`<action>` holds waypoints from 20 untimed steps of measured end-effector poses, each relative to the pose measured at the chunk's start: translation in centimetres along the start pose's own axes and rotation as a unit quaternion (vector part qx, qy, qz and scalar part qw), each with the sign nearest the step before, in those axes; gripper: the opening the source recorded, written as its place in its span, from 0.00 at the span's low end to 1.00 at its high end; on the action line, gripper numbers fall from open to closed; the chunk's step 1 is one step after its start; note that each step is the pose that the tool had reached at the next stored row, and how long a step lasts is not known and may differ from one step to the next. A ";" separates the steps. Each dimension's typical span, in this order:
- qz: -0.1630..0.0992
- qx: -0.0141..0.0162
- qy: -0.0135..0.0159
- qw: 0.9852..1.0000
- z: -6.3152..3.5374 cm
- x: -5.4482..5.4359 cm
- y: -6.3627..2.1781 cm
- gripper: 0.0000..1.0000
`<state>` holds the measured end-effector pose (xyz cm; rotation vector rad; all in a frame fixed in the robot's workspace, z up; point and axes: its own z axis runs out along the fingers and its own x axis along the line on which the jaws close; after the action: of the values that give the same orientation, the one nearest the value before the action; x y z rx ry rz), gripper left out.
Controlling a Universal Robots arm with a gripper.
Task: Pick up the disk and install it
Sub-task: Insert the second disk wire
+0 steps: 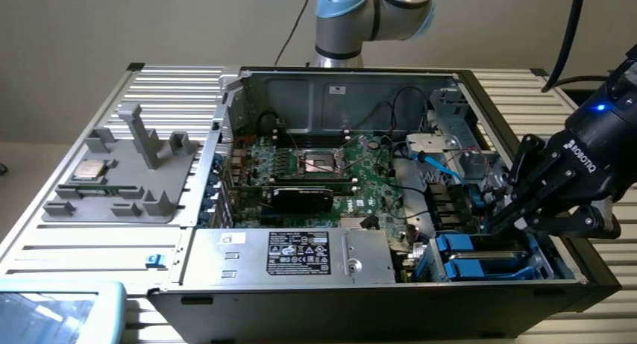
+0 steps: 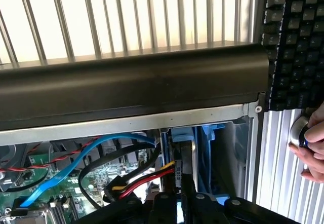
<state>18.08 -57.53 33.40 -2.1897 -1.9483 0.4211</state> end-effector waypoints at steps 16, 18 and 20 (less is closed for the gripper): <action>0.000 0.000 -0.002 1.000 0.48 0.1 0.17 0.16; 0.000 0.000 -0.002 1.000 0.47 0.1 0.17 0.16; 0.000 0.000 -0.002 1.000 0.47 0.2 0.16 0.16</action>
<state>18.09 -57.42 32.89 -2.1905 -1.9513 0.4257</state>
